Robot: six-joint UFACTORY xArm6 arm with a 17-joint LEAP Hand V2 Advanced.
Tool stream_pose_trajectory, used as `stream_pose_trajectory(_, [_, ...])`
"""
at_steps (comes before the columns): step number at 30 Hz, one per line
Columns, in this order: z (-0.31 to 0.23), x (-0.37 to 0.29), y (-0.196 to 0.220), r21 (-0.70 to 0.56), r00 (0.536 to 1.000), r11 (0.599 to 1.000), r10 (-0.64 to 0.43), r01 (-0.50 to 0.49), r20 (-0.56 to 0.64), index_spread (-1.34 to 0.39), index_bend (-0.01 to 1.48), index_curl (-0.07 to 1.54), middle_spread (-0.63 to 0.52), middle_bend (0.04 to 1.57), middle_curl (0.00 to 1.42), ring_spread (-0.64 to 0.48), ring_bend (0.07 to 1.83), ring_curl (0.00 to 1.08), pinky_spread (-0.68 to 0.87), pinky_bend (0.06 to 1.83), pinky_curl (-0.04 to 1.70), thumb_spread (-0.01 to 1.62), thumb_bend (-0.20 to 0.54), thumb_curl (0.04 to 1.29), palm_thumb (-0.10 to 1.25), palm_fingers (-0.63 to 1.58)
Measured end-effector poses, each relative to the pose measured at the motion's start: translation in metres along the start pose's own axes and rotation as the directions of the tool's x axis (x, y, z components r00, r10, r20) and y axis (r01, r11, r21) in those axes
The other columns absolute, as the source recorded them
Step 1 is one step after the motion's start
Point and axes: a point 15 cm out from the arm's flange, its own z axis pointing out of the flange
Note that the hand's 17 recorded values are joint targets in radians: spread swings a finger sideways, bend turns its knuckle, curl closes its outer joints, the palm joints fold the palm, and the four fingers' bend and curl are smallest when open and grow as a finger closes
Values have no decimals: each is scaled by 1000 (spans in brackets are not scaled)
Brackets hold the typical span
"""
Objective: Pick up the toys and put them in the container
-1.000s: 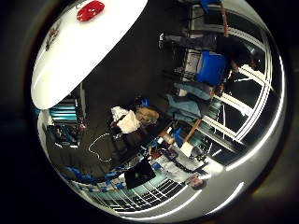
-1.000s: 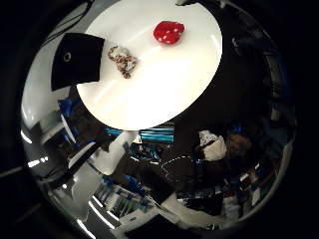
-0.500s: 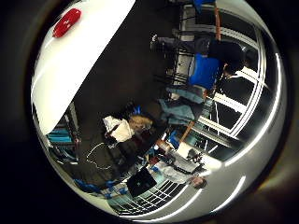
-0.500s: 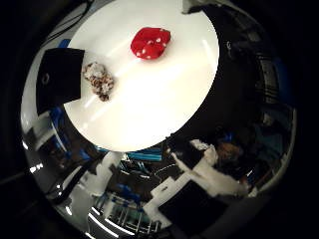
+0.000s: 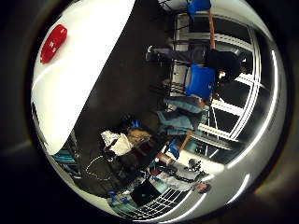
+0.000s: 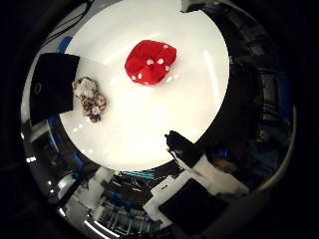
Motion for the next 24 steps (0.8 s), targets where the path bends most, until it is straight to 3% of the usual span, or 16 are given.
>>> stream_pose_trajectory(15, [56,-44,-33,-68,998,998,14,-11,54,-380,164,293,47,188,296,174,249,260,380,401,304,1011,-26,297,501,122])
stream_pose_trajectory(24, [69,-42,-47,-70,998,997,39,-35,54,-381,177,303,48,183,297,174,245,264,381,395,302,1025,-19,306,553,128])
